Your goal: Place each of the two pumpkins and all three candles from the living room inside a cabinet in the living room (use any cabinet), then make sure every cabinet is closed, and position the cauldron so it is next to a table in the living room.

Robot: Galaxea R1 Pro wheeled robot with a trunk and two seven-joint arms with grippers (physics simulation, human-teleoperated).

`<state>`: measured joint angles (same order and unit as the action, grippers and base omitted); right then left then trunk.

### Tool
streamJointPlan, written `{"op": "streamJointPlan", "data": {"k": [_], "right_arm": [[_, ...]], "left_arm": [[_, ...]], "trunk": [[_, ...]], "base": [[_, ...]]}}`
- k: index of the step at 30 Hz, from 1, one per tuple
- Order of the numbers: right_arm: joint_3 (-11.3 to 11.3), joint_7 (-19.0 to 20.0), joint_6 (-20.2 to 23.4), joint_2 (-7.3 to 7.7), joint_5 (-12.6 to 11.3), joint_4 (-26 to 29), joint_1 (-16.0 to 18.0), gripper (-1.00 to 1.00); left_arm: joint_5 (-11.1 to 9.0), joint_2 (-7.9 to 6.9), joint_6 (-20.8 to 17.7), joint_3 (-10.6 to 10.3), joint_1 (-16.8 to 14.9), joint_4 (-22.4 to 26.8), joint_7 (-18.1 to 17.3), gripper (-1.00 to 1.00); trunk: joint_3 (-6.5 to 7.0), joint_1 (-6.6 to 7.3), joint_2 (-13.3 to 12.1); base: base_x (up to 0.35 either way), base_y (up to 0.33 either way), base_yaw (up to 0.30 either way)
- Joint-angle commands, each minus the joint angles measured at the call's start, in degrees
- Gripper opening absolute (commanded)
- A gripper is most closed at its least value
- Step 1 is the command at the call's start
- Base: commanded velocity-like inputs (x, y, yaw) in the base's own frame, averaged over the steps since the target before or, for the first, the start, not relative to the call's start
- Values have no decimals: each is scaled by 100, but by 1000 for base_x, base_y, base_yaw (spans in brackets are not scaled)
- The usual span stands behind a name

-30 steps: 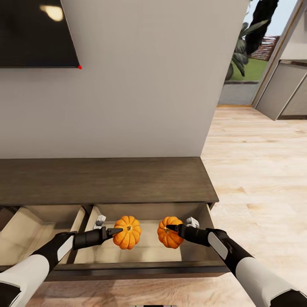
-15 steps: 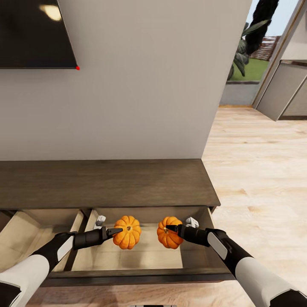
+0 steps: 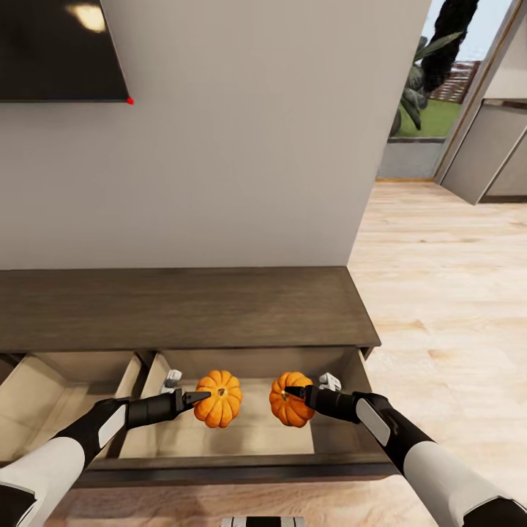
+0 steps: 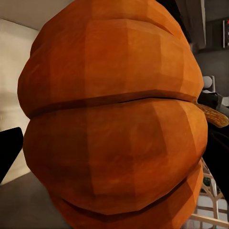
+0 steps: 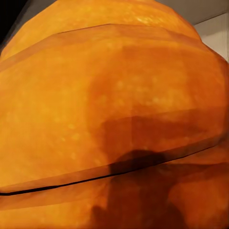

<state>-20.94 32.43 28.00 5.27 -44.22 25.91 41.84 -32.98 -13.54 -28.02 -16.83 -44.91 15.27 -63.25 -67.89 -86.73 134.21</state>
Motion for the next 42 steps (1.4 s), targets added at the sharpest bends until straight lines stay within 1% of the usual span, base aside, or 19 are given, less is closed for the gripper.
{"op": "streamJointPlan", "data": {"k": [1, 22, 28, 36, 42], "right_arm": [[2, 0, 4, 0, -10, 1, 0, -100], [2, 0, 4, 0, -9, 1, 0, -100], [2, 0, 4, 0, -9, 1, 0, -100], [2, 0, 4, 0, -8, 8, 0, -100], [0, -8, 4, -1, -6, 3, -1, -100]], "left_arm": [[-7, 0, -2, 4, 0, 2, -3, -100], [-7, -1, -17, 4, 0, 30, 3, -100], [-7, -8, -19, 4, 0, 38, -3, -100], [-7, -31, -13, 9, 0, 23, -10, -100], [-7, -35, -19, 19, 0, 4, -12, -100]], "trunk": [[-18, -22, 42], [-395, -484, 884], [-526, -508, 911], [-526, -508, 911], [-526, -508, 911]], "base": [[0, 0, 0], [0, 0, 0], [0, 0, 0], [11, 0, 0], [243, 0, 0]]}}
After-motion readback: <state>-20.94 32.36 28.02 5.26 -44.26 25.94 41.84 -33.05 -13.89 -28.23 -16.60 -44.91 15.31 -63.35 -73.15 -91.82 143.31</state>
